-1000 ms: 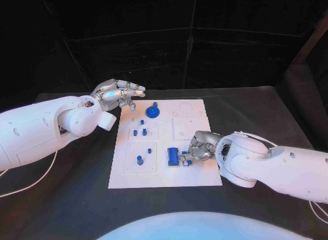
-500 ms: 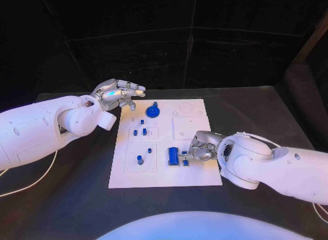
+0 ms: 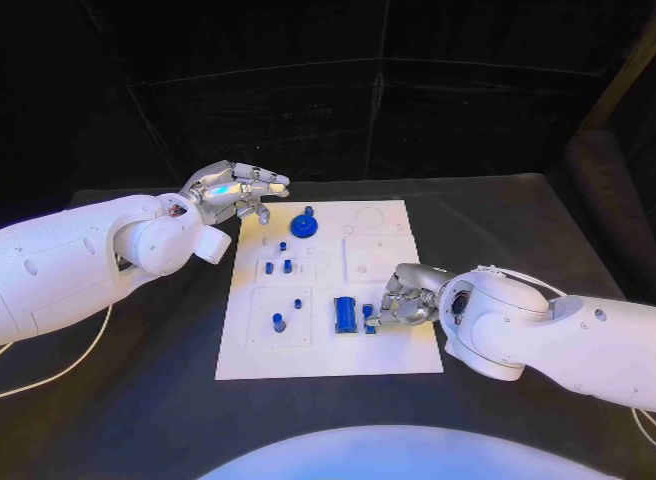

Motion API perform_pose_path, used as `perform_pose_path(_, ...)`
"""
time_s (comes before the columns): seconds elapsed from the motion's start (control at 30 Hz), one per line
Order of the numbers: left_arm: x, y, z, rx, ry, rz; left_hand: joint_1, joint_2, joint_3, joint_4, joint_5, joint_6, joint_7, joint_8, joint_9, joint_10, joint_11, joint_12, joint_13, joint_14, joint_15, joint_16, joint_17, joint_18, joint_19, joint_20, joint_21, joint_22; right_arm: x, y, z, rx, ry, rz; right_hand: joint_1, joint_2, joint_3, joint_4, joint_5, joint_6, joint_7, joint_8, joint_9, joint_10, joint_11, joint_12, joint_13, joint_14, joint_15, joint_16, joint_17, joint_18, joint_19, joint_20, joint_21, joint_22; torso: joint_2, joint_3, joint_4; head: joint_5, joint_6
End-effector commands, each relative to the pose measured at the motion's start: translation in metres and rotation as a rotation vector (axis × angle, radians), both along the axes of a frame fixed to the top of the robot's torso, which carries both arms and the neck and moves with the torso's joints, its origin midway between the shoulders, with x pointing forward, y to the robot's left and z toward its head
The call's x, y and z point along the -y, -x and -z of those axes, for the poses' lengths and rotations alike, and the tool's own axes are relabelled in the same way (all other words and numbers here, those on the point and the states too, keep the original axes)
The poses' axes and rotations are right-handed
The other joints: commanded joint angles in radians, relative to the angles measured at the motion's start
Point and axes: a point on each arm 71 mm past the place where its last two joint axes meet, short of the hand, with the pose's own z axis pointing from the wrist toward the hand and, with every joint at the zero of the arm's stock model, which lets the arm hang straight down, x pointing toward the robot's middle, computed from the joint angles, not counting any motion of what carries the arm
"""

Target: Assemble the parts on the task board

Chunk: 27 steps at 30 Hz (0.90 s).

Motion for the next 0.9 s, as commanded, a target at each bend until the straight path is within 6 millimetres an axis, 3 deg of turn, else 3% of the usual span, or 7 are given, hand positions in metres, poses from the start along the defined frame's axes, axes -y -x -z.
perform_pose_path(0.03, 0.0015, 0.0002, -0.0010, 0.004, -0.001, 0.016, -0.007, 0.005, 0.001, 0.001, 0.001, -0.009, 0.000, 0.003, -0.002, -0.008, 0.000, 0.004, -0.001, -0.002, 0.005, 0.003, -0.001, 0.013, -0.003, 0.003, -0.003, -0.002, -0.0023, 0.0015, 0.0000, -0.007, 0.017, -0.047, 0.011, -0.005, -0.005, -0.006, -0.009, -0.002, 0.002, 0.002, 0.001, 0.004, -0.001, 0.001, 0.001, 0.073, -0.006, 0.005, 0.094, -0.014, 0.005, -0.004, 0.002, 0.001, 0.001, -0.0002, 0.0010, 0.001, 0.000)
perform_pose_path(0.9, 0.0021, 0.0002, -0.0008, 0.001, -0.001, 0.018, -0.008, 0.005, 0.001, 0.002, 0.001, -0.010, 0.001, 0.003, -0.002, -0.010, 0.000, 0.004, -0.002, -0.002, 0.005, 0.003, -0.001, 0.013, -0.003, 0.003, -0.003, -0.002, -0.0006, -0.0074, 0.0044, 0.009, 0.025, -0.036, -0.003, 0.017, -0.026, 0.017, -0.059, 0.003, 0.002, 0.003, 0.007, 0.006, -0.001, 0.004, 0.005, 0.074, -0.005, 0.006, 0.097, -0.015, 0.006, -0.002, 0.003, 0.005, 0.003, 0.0006, 0.0024, 0.002, -0.001)
